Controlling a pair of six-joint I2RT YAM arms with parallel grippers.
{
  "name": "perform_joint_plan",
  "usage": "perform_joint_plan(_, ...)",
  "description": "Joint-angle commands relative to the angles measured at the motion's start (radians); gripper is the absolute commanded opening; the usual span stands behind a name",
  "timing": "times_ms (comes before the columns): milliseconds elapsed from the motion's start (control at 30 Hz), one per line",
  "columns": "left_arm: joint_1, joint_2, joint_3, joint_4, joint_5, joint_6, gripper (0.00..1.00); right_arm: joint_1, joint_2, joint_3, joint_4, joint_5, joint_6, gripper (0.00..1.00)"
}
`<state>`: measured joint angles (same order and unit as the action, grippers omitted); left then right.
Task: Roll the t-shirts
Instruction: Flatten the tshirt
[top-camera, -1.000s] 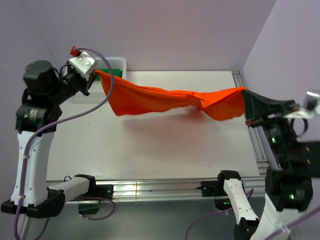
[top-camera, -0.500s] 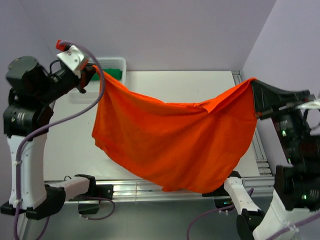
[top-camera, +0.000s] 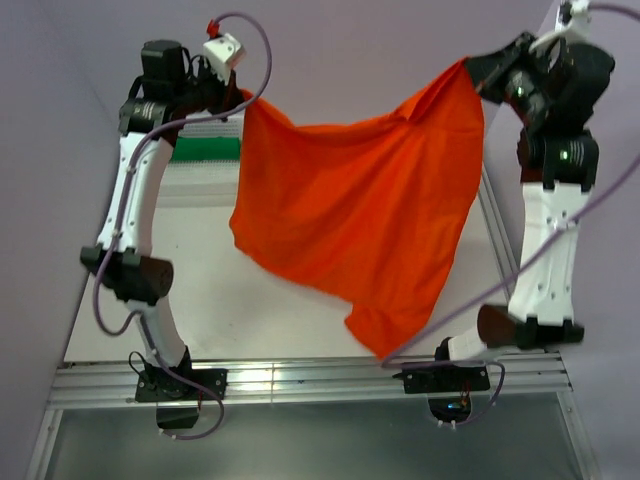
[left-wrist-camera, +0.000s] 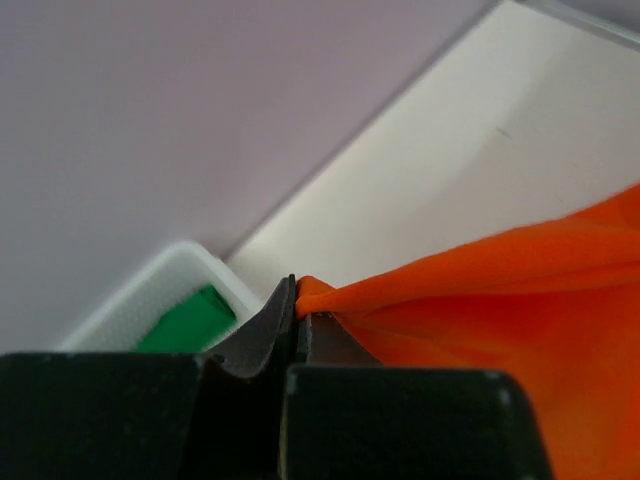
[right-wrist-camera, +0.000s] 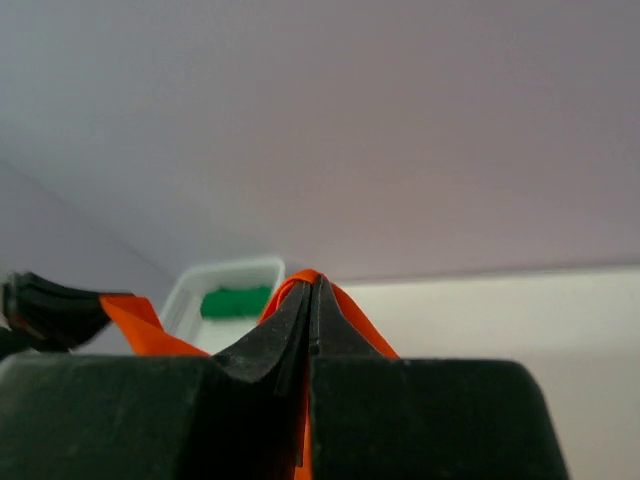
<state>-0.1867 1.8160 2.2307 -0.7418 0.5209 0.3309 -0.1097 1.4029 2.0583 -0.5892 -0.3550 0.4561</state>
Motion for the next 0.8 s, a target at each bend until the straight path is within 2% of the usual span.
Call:
perform_joint_plan(0,0.003,0.123,0.311,0.027,-0.002,-0.039,0.0,-0.002,0.159,0.335,0.086,-0.045,0.047,0.0)
perform_joint_plan(67,0.003,0.151,0.318,0.079,-0.01,-0.049,0.0,-0.004,0.231,0.445,0.114,-0.091,0.068,0.0)
perform_joint_plan(100,0.003,0.129,0.266,0.172,-0.01,-0.053,0.0,-0.004,0.26,0.483,0.132,-0.097,0.081,0.0)
perform_joint_plan(133,0.004,0.064,0.124,0.224,-0.01,-0.053,0.0,-0.004,0.257,0.468,0.173,-0.119,0.076,0.0)
perform_joint_plan(233,0.003,-0.058,-0.108,0.373,-0.016,-0.044,0.0,-0.007,0.141,0.213,0.32,-0.128,0.053,0.0)
perform_joint_plan(267,0.003,-0.076,-0.147,0.387,-0.018,-0.024,0.0,-0.008,0.066,0.051,0.356,-0.124,0.055,0.0)
perform_joint_plan(400,0.003,-0.173,-0.307,0.424,-0.01,0.011,0.01,-0.034,-0.08,-0.272,0.462,-0.162,0.055,0.0)
perform_joint_plan(500,0.003,-0.249,-0.426,0.385,0.054,0.069,0.0,-0.039,-0.237,-0.579,0.54,-0.138,0.064,0.0)
perform_joint_plan(533,-0.002,-0.271,-0.512,0.349,0.083,0.094,0.0,-0.039,-0.272,-0.648,0.529,-0.136,0.062,0.0)
perform_joint_plan(567,-0.016,-0.294,-0.564,0.331,0.097,0.14,0.0,-0.038,-0.345,-0.803,0.532,-0.134,0.065,0.0)
perform_joint_plan(600,-0.022,-0.337,-0.618,0.309,0.116,0.17,0.0,-0.035,-0.387,-0.892,0.558,-0.113,0.079,0.0)
perform_joint_plan(633,-0.025,-0.36,-0.734,0.286,0.138,0.195,0.01,-0.033,-0.427,-0.982,0.577,-0.11,0.094,0.0)
perform_joint_plan(667,-0.034,-0.383,-0.799,0.288,0.143,0.22,0.0,-0.027,-0.502,-1.142,0.586,-0.105,0.096,0.0)
perform_joint_plan(767,-0.055,-0.44,-0.983,0.219,0.153,0.302,0.0,0.002,-0.579,-1.328,0.523,-0.016,0.07,0.0)
